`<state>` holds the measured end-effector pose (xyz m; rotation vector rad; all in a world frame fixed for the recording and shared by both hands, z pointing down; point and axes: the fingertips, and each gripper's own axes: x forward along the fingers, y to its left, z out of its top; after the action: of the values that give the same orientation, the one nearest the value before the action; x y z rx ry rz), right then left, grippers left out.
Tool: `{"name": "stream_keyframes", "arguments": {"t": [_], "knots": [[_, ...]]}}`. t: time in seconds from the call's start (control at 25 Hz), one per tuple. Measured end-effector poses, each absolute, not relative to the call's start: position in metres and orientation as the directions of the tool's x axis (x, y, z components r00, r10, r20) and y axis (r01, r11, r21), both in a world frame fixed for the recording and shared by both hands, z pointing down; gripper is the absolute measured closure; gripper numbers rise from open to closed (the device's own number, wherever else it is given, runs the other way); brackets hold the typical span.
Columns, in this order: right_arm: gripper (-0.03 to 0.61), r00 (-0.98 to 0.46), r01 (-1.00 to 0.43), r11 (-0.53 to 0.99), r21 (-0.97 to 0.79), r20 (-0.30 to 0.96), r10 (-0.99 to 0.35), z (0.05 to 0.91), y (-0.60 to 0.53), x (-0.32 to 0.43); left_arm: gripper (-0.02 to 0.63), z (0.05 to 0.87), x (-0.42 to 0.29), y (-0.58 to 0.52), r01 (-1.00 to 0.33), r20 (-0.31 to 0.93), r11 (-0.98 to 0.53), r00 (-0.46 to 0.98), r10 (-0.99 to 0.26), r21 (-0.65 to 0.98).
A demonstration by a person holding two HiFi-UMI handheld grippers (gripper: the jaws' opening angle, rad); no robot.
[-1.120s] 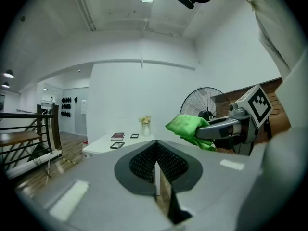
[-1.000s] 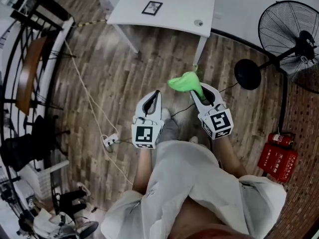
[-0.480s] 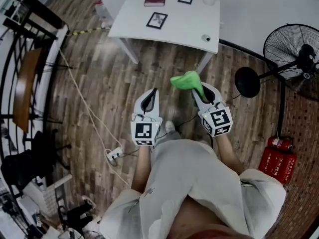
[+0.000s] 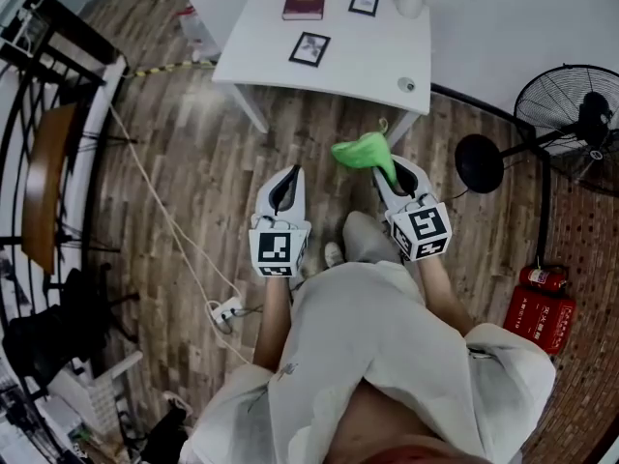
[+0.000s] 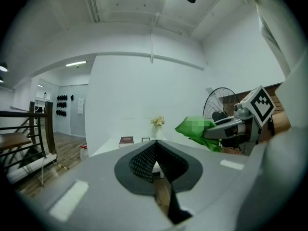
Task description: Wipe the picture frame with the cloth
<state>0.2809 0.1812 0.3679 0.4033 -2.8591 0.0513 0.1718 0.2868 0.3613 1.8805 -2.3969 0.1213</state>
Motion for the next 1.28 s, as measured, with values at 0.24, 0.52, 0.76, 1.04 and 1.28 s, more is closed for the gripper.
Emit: {"name": "stream_keyframes", "arguments": {"t": [0.24,0.52,0.76,1.04,1.28], "knots": [[0.489,-0.926,-0.291,0.957,0.0,0.251,-0.282,0.373,0.166,0.26,0.594,0.366,0.153,0.28,-0.969,0.123,0.246,-0.245,-0.962,-0.008],[0.489,-0.931,-0.292,0.956,-0.036,0.239,-0.275,0.378,0.136,0.222,0.594,0.372,0.117,0.251,-0.965,0.132,0.261,-0.26,-0.957,-0.011],[0.488,-0.935,-0.266,0.963,-0.05,0.256,-0.245,0.387,0.092,0.175,0.594,0.382,0.077,0.205,-0.963,0.154,0.27,-0.268,-0.951,-0.01],[0.489,-0.939,-0.215,0.972,-0.093,0.294,-0.179,0.399,0.034,0.118,0.594,0.388,0.029,0.148,-0.955,0.189,0.297,-0.29,-0.938,0.013],[0.488,-0.939,-0.189,0.973,-0.133,0.314,-0.139,0.404,-0.011,0.076,0.594,0.387,-0.006,0.102,-0.95,0.205,0.312,-0.302,-0.931,0.013]]}}
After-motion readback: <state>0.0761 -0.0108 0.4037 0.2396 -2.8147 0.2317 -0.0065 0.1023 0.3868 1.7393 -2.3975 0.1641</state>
